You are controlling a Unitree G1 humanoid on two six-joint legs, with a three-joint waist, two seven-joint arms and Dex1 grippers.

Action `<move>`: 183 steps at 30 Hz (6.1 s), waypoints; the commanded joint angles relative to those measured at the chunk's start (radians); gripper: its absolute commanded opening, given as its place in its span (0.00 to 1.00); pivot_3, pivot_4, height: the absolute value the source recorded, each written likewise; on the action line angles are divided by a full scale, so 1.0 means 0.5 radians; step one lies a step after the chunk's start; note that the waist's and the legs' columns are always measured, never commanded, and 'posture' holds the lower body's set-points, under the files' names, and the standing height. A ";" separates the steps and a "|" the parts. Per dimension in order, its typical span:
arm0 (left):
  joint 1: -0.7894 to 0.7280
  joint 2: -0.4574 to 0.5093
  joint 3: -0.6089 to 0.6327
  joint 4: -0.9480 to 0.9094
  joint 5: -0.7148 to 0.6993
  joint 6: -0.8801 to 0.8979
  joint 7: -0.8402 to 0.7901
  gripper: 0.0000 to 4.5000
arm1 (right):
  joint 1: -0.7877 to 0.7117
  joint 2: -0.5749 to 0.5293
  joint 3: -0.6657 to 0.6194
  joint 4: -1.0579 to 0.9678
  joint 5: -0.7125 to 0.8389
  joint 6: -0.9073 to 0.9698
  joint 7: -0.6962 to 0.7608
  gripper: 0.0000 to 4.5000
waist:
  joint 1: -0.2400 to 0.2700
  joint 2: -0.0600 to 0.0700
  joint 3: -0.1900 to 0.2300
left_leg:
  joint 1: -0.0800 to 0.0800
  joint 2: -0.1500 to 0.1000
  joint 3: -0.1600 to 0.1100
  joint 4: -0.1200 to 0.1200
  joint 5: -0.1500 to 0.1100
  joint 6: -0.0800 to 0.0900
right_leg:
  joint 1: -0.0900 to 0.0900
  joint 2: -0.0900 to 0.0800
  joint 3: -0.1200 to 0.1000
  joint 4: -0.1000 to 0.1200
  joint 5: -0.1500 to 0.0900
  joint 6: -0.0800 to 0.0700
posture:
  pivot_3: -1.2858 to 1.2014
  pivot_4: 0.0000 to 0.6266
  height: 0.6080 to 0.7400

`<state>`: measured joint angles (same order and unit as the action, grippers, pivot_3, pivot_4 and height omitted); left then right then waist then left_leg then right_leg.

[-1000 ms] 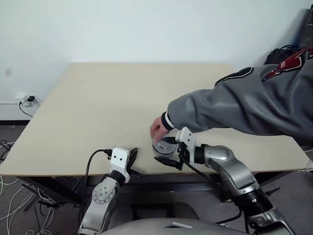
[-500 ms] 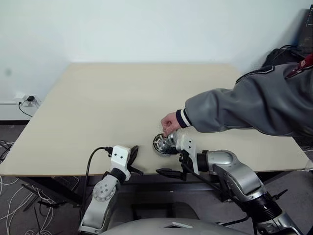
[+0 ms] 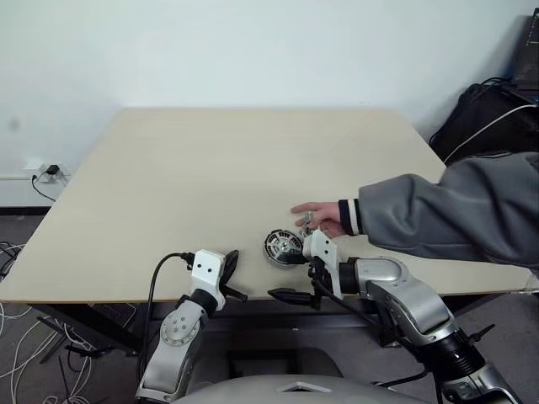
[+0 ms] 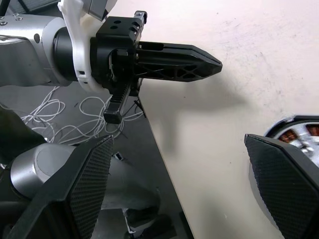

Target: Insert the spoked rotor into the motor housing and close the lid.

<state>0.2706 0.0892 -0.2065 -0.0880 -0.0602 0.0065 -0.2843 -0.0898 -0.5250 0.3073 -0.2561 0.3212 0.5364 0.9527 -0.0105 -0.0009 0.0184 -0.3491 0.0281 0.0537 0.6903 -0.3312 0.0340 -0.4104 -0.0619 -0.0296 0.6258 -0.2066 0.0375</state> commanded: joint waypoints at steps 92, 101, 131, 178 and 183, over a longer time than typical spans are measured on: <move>0.001 0.021 0.016 -0.021 -0.014 -0.083 -0.013 0.00 | -0.269 0.413 -0.166 0.721 -0.313 -0.471 -0.462 0.99 | -0.022 0.006 -0.002 | 0.001 0.000 0.004 -0.001 -0.001 0.001 | -0.001 0.001 0.005 0.001 0.005 -0.005 | 0.52 0.00 1.00; 0.018 0.032 0.023 -0.033 -0.015 -0.085 -0.017 0.00 | -0.292 0.449 -0.172 0.811 -0.317 -0.483 -0.462 0.99 | -0.020 0.007 -0.002 | 0.001 0.000 0.004 -0.001 0.000 0.001 | -0.001 0.001 0.005 0.001 0.002 -0.001 | 0.52 0.00 1.00; 0.026 0.019 0.005 -0.077 -0.012 -0.053 0.000 0.00 | -0.266 0.424 -0.070 0.808 -0.505 -0.412 -0.536 0.73 | -0.020 0.007 -0.003 | 0.002 0.000 0.004 -0.001 0.000 0.001 | 0.000 0.001 0.005 0.001 0.002 0.000 | 0.52 0.00 1.00; -0.332 0.038 0.081 -0.098 0.060 0.449 0.120 0.00 | -0.312 0.377 0.008 0.694 -0.555 0.047 -0.620 0.73 | -0.005 0.008 -0.008 | 0.007 -0.001 0.003 0.000 0.000 0.001 | 0.006 0.001 0.004 0.002 0.002 0.001 | 0.52 0.00 1.00; -0.653 0.074 0.199 -0.020 -0.211 0.888 -0.085 0.00 | -0.296 0.350 0.042 0.686 -0.577 -0.070 -0.582 0.73 | -0.010 0.007 -0.008 | 0.006 -0.001 0.003 0.000 0.000 0.000 | 0.006 0.001 0.004 0.001 0.002 0.001 | 0.52 0.00 1.00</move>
<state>-0.0110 0.1217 -0.1292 -0.0849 -0.1149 0.3913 -0.2908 -0.2489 -0.3349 0.3159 0.0748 0.0535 0.5074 0.6543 -0.0153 0.0028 0.0144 -0.3462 0.0272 0.0548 0.6901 -0.3312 0.0343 -0.4075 -0.0614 -0.0276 0.6265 -0.2057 0.0382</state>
